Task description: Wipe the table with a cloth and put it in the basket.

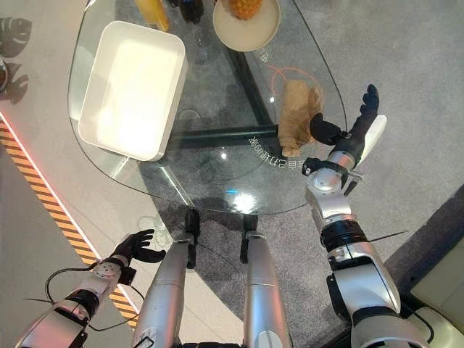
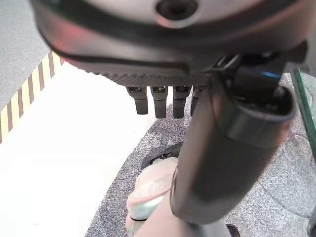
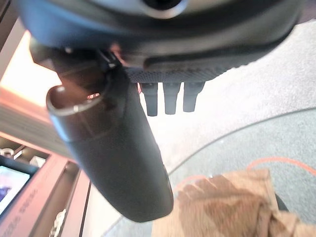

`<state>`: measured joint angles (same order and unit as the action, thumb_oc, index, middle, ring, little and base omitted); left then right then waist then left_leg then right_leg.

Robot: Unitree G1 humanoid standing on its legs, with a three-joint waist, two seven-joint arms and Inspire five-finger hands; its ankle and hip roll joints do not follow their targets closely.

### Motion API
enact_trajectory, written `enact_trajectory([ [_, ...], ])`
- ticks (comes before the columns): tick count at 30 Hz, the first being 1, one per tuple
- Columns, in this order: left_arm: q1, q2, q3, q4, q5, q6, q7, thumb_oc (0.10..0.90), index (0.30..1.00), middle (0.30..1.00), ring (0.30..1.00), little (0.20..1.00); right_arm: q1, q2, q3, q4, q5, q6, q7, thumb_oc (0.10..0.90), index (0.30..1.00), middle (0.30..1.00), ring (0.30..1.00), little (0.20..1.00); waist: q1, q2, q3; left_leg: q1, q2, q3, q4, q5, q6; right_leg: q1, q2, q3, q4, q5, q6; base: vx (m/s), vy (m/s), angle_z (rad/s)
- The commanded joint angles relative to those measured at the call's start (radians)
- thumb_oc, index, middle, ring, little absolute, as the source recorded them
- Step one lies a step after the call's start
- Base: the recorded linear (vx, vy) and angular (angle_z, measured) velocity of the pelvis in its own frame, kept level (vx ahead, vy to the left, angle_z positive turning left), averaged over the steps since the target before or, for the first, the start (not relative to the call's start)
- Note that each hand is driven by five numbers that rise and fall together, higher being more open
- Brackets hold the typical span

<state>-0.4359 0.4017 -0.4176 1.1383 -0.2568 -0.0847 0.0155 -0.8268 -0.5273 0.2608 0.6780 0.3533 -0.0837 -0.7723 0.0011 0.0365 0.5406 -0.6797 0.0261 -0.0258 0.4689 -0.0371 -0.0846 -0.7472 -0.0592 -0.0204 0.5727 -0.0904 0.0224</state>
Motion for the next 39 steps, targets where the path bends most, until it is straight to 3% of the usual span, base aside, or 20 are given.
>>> enact_trajectory([
  [1,0.067,-0.015,0.013,0.008,0.015,0.015,0.02,0.8,0.9,0.9,0.9,0.9,-0.054,-0.058,-0.008,-0.093,-0.052,-0.02,-0.037,0.8,0.9,0.9,0.9,0.9,-0.01,0.012,-0.021,0.024,-0.059,0.05,0.016,-0.039,0.05,0.084,0.033,-0.043,-0.04,-0.032,-0.017,0.0,0.0,0.0],
  [15,0.066,-0.047,-0.01,-0.004,0.013,0.017,0.031,0.8,0.9,0.9,0.9,0.9,-0.147,-0.027,0.083,-0.007,-0.035,0.109,0.011,0.8,0.9,0.9,0.9,0.9,0.005,0.041,-0.021,0.046,-0.063,0.063,-0.013,-0.026,0.045,0.094,0.021,-0.049,-0.054,-0.033,-0.026,0.0,0.002,0.0],
  [25,0.061,-0.062,-0.04,0.001,0.005,0.009,0.037,0.8,0.9,0.9,0.9,0.9,-0.231,-0.03,0.129,0.137,0.031,0.159,0.026,0.8,0.9,0.9,0.9,0.9,0.022,0.063,-0.021,0.041,-0.069,0.067,-0.02,-0.019,0.045,0.079,0.011,-0.062,-0.049,-0.03,-0.028,0.0,0.003,0.01],
  [39,0.055,-0.071,-0.066,-0.001,-0.002,0.001,0.041,0.8,0.9,0.9,0.9,0.9,-0.29,-0.017,0.17,0.256,0.02,0.191,0.092,0.8,0.9,0.9,0.9,0.9,0.039,0.078,-0.021,0.037,-0.076,0.063,-0.032,-0.01,0.048,0.071,0.008,-0.072,-0.051,-0.025,-0.026,0.0,0.0,0.0],
])
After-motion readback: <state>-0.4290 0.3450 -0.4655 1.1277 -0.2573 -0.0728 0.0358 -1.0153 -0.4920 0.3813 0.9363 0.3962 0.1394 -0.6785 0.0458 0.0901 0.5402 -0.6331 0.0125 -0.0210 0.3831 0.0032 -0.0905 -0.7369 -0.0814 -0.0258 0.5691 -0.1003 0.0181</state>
